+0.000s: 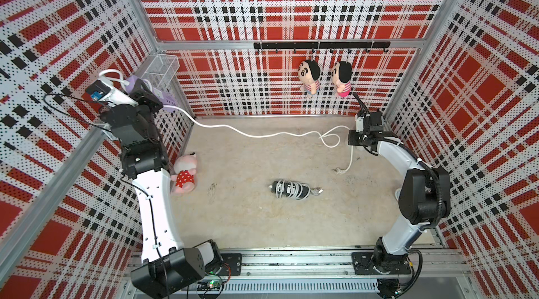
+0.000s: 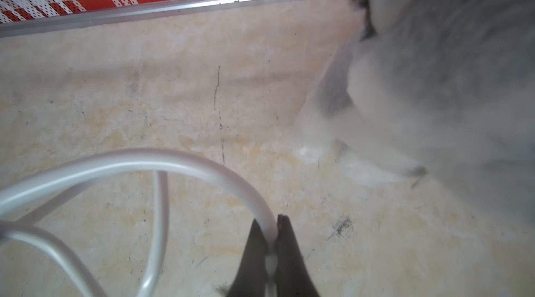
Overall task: Unwrap the cord wrapped around the power strip
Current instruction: Adjust the power cord at the center of the board.
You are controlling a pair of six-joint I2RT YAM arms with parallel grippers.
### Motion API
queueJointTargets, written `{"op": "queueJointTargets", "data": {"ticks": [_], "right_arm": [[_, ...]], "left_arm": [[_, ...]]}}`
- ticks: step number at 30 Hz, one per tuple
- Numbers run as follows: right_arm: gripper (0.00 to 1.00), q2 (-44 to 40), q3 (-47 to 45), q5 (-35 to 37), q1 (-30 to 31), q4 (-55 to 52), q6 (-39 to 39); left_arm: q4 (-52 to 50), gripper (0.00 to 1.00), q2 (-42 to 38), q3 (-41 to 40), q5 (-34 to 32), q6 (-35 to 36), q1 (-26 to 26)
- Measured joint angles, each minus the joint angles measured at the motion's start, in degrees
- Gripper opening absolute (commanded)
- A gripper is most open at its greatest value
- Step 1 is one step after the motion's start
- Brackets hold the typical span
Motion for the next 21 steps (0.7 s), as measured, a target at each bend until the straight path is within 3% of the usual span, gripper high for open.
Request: {"op": "queueJointTargets", "data": {"ticks": [7,14,17,18,21], "right_arm": [[0.00,-0.02,-5.29,1.57,-4.57,-0.26,0.66],[0.00,-0.17,-5.97,1.53,-5.29,-0.42,-0.35],[0.14,-0.15,-5.86,1.86,-5.18,-1.55,-0.83],[0.25,-0.13,-5.84,2.10,-5.18,-1.84,-1.01],[0.46,-0.15,-5.84,2.67,-5.27,-2.43,-1.51]], "left_arm": [[-3.19,0.00,1.20,2.34,2.36,2.54,2.56],[-2.51,0.00,0.39,-1.40,4.37,1.22,-0.37],[-2.38,0.00,-0.07,-3.06,6.64,-0.63,-1.51],[-2.01,0.00,-0.13,-3.41,7.82,-1.51,-1.70],[0.26,0.00,-1.03,-5.44,11.06,-4.44,-2.91]]}}
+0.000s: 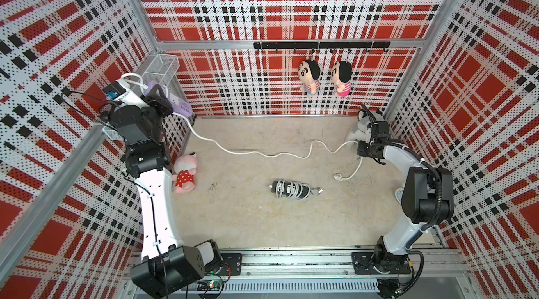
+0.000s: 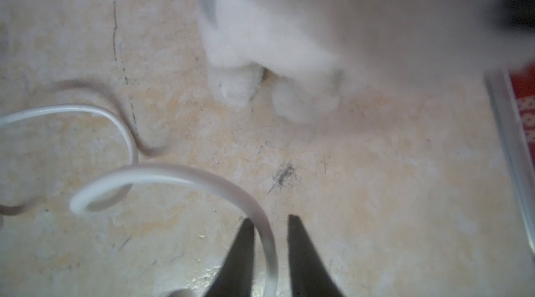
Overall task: Unwrap the cord wrapped around the power strip
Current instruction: Adjust the power cord at the center of the board, then adjust the power strip.
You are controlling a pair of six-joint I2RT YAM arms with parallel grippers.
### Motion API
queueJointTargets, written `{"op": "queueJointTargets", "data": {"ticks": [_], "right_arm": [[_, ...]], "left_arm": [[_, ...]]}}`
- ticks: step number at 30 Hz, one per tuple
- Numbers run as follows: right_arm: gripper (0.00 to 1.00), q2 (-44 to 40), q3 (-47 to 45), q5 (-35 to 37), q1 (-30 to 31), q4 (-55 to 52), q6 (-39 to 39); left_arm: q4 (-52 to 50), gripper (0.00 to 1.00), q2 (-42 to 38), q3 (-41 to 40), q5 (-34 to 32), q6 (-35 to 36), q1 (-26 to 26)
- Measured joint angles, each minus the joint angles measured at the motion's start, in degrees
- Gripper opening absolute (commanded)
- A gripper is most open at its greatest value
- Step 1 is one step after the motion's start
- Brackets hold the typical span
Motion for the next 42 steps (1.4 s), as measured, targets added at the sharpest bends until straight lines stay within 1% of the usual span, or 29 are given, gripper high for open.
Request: {"op": "queueJointTargets", "data": {"ticks": [2,4,6,10,14,17,20,22,24,27,29,31,35,38,40,42], "right_arm": [[0.62,-0.11,0.02,-0.22,0.00,-0.50,-0.11],[0.73,-0.63,0.28,-1.20,0.00,-1.64,-0.28],[0.81,-1.84,0.68,-2.69,0.00,-2.91,-0.57],[0.82,-6.47,0.83,-6.78,0.00,-3.93,-0.55],[0.77,-12.66,-0.11,-15.54,1.62,-1.22,0.44],[0.73,-15.37,-1.33,-25.05,7.30,4.44,2.78],[0.74,-15.30,-2.62,-35.34,14.64,13.60,7.15],[0.77,-15.10,-3.69,-41.35,18.01,20.20,11.08],[0.87,-14.62,-4.52,-47.25,19.58,29.53,17.20],[1.00,-13.11,-4.61,-53.42,19.65,42.73,25.64],[1.00,-11.91,-4.24,-56.26,20.00,49.09,29.59],[1.00,-10.60,-3.10,-58.29,20.76,52.09,31.74],[1.00,-7.48,1.81,-60.96,24.55,51.45,30.40],[1.00,-5.68,4.70,-62.07,26.82,50.12,29.07],[0.98,-4.96,5.29,-62.79,28.09,50.16,29.00],[0.93,-3.96,5.92,-63.30,28.94,50.16,29.03]], "left_arm": [[1.66,0.00,-0.96,-2.03,1.62,-1.77,-1.88],[3.91,0.00,-1.79,-4.33,3.82,-3.82,-4.66],[6.80,0.00,-2.29,-7.08,6.36,-6.73,-7.21],[10.12,0.00,-2.21,-10.67,8.72,-10.38,-12.31],[13.90,0.00,-1.31,-11.58,10.27,-13.84,-18.08],[20.96,0.00,-0.02,-13.35,13.29,-18.18,-21.99],[25.35,0.00,2.64,-13.97,15.78,-20.17,-25.75],[26.80,0.00,4.59,-13.94,17.62,-20.57,-27.63],[27.76,0.00,6.40,-13.94,19.82,-20.63,-29.09],[28.70,0.00,8.74,-13.55,24.02,-20.59,-30.64],[29.35,0.00,10.38,-12.79,26.67,-20.57,-31.36],[30.32,0.00,11.96,-12.02,29.16,-20.63,-32.28],[32.52,0.00,14.43,-10.71,33.64,-21.24,-34.23],[33.46,0.00,15.37,-9.88,35.60,-21.33,-35.12],[34.18,0.00,15.50,-9.75,36.41,-21.38,-35.41],[34.80,0.00,15.54,-9.75,37.11,-21.44,-35.71]]}}
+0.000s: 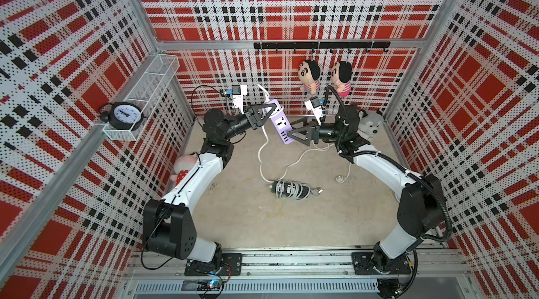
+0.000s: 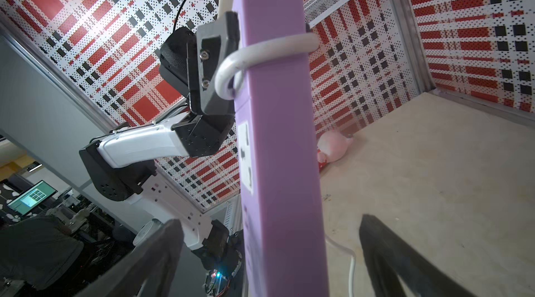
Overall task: Unwrap the cord wrapped around the power strip
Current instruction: Adjust the power strip.
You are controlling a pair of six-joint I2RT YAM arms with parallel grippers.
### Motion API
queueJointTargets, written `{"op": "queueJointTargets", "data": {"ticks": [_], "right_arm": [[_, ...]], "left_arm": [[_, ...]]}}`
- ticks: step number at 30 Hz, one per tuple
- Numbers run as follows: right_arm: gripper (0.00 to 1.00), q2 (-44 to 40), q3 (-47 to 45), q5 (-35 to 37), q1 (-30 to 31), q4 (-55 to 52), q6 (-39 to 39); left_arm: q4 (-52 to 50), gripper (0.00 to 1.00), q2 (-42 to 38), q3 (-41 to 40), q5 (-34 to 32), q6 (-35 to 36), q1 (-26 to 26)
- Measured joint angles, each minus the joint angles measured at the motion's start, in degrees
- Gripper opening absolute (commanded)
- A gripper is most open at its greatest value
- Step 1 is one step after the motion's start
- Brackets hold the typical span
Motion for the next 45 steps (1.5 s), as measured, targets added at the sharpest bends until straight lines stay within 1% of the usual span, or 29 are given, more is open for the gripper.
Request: {"op": "queueJointTargets", "data": {"ticks": [1,2,4,5,7,8,9,10,11,13,14,16,19,20,23,25,27,29,30,31,32,34,36,38,41,44,45], "right_arm": [[0.90,0.52,0.33,-0.09,0.15,-0.02,0.00],[0.83,1.18,0.74,-0.20,0.44,-0.09,0.04],[0.66,2.19,1.20,-0.28,0.76,-0.09,0.11],[0.55,2.54,1.25,-0.28,0.90,-0.04,0.11],[0.37,2.86,1.27,-0.59,0.96,-0.07,0.44],[0.27,2.91,1.33,-1.22,0.96,-0.02,0.28],[0.19,2.91,1.40,-2.67,0.98,0.39,0.39],[0.16,2.91,1.46,-3.89,0.98,0.59,0.31],[0.15,2.91,1.46,-3.85,1.01,0.70,0.17],[0.14,2.91,1.55,-2.67,1.03,-0.44,-0.42],[0.14,2.93,1.55,-2.16,1.14,-1.42,-1.05],[0.13,2.93,1.81,-0.81,1.20,-4.74,-3.43],[0.12,3.02,4.00,2.10,1.20,-12.87,-9.77],[0.12,3.02,5.05,3.48,1.25,-15.96,-12.09],[0.11,3.02,7.26,7.10,1.20,-22.93,-18.08],[0.10,2.97,7.43,8.52,0.92,-25.27,-20.13],[0.09,2.97,7.43,9.79,0.50,-27.28,-20.85],[0.09,2.97,7.65,11.39,0.22,-29.14,-21.66],[0.09,2.97,7.80,11.96,0.07,-29.86,-21.86],[0.09,2.97,7.85,12.04,-0.07,-30.18,-21.90],[0.09,2.97,7.85,11.89,-0.09,-30.16,-21.86],[0.09,2.97,7.85,11.52,-0.13,-30.16,-21.94],[0.09,2.99,7.85,11.39,-0.13,-30.27,-22.12],[0.08,2.95,7.76,10.95,-0.44,-30.51,-22.27],[0.08,2.91,6.73,9.05,-0.76,-27.98,-19.17],[0.07,2.91,5.40,6.86,-1.66,-23.10,-12.92],[0.07,2.89,4.98,6.01,-2.08,-20.87,-9.90]], "left_arm": [[0.28,0.03,0.11,0.00,0.24,-0.02,-0.13],[0.74,0.07,0.24,0.00,0.39,-0.09,-0.20],[1.27,0.16,0.61,0.00,0.81,-0.20,-0.26],[1.38,0.20,0.79,0.00,0.94,-0.22,-0.31],[1.44,0.27,1.14,0.00,0.94,0.13,-0.31],[1.46,0.34,1.36,0.00,0.96,-0.02,-0.28],[1.68,0.43,1.49,0.00,1.64,-1.01,-0.13],[2.34,0.55,1.57,0.00,2.21,-1.46,-0.07],[2.40,0.67,1.57,0.00,1.88,-1.07,-0.22],[2.71,1.00,1.57,0.00,1.49,-0.61,-0.26],[2.73,0.98,1.57,0.00,1.20,-0.37,-0.24],[2.58,0.98,1.51,0.00,0.76,0.39,0.26],[0.04,0.98,1.03,0.00,-0.24,3.28,2.16],[-1.92,0.98,0.70,0.00,-0.90,5.07,3.10],[-12.22,0.98,-0.61,1.44,-4.90,12.98,6.16],[-18.58,0.98,-1.86,2.32,-7.54,18.10,7.85],[-22.27,0.99,-3.76,1.79,-8.15,20.96,8.70],[-24.83,0.86,-6.19,0.57,-8.33,22.84,9.05],[-26.18,0.76,-7.54,-0.09,-8.59,23.87,9.03],[-27.41,0.69,-8.72,-0.55,-8.98,25.03,8.96],[-28.15,0.66,-9.44,-0.74,-9.25,25.86,8.79],[-29.00,0.64,-10.36,-0.83,-9.53,27.39,8.20],[-29.46,0.65,-10.45,-0.83,-9.60,27.89,7.91],[-26.58,0.68,-10.25,-2.38,-7.74,25.49,7.74],[-23.87,0.68,-10.16,-5.53,-5.68,23.98,7.32],[-24.87,0.68,-9.88,-7.72,-4.55,27.71,6.03],[-25.11,0.72,-9.88,-8.96,-4.00,29.75,5.42]]}}
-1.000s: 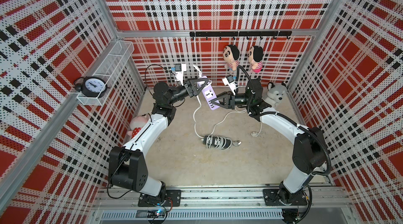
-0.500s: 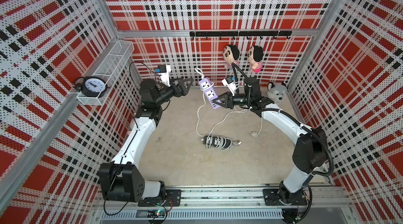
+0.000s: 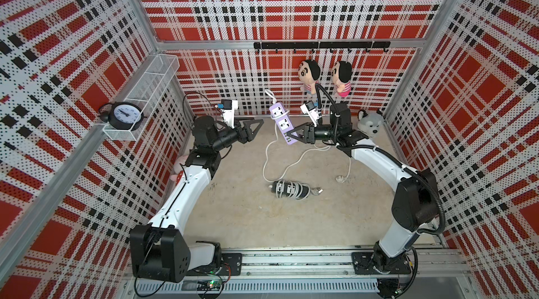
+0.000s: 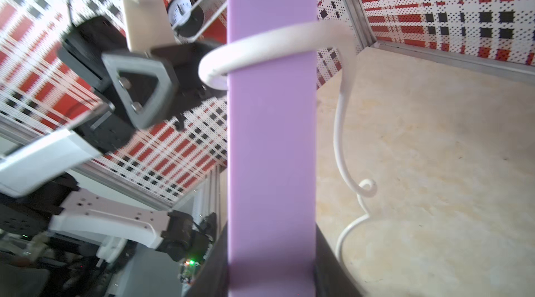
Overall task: Unwrap the cord wrapped around the power strip
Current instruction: Adjust the power strip, then unwrap the power cord from the power strip.
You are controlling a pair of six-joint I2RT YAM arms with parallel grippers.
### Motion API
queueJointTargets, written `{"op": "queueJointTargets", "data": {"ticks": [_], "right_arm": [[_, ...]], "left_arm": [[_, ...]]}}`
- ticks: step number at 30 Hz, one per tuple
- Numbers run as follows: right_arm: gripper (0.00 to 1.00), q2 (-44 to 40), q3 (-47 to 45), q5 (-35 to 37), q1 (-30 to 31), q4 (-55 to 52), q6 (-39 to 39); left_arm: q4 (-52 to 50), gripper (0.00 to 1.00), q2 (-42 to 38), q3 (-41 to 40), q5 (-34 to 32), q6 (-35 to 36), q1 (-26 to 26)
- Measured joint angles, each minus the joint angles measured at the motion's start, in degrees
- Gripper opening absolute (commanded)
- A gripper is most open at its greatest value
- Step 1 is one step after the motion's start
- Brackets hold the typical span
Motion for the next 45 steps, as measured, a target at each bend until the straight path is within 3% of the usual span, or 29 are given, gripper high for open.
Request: {"op": "queueJointTargets", "data": {"ticks": [3,7,15,24,25,28,30,36,39,42,45], "right_arm": [[0.07,0.00,-0.44,-2.58,-0.66,6.01,7.56],[0.06,0.00,-0.81,-5.97,-1.22,16.13,17.40],[0.05,0.17,-4.63,-12.24,-0.90,40.87,38.10],[0.04,0.50,-4.66,-15.06,-0.09,49.62,44.76],[0.04,0.50,-4.72,-15.19,-0.09,49.99,45.00],[0.04,0.50,-5.46,-15.61,0.07,50.82,45.24],[0.03,0.50,-5.99,-15.91,0.15,50.80,45.29],[0.01,0.50,-6.25,-18.27,0.15,46.88,42.01],[0.00,0.44,-6.25,-20.06,0.15,40.35,36.81],[0.00,-0.17,-6.25,-20.98,0.17,30.10,28.30],[0.00,-0.87,-2.62,-19.85,0.28,8.57,11.37]], "left_arm": [[1.97,0.99,-0.17,-5.27,2.21,3.82,-1.44],[4.68,0.98,0.17,-11.21,3.04,6.14,-4.02],[19.50,0.98,7.78,-10.78,2.97,3.56,-7.74],[26.29,0.99,16.94,-4.72,1.07,0.63,-10.43],[26.97,0.90,17.42,-4.22,0.92,0.15,-10.54],[28.41,0.40,18.36,-3.04,0.74,-1.11,-10.56],[28.87,0.23,18.78,-2.45,0.68,-1.40,-10.56],[26.18,0.02,22.40,3.39,0.24,0.96,-10.27],[22.36,0.00,25.79,8.96,-0.76,3.67,-9.97],[18.86,0.00,29.22,14.53,-1.36,5.92,-9.51],[16.63,0.00,31.98,19.30,-1.40,7.04,-8.63]]}}
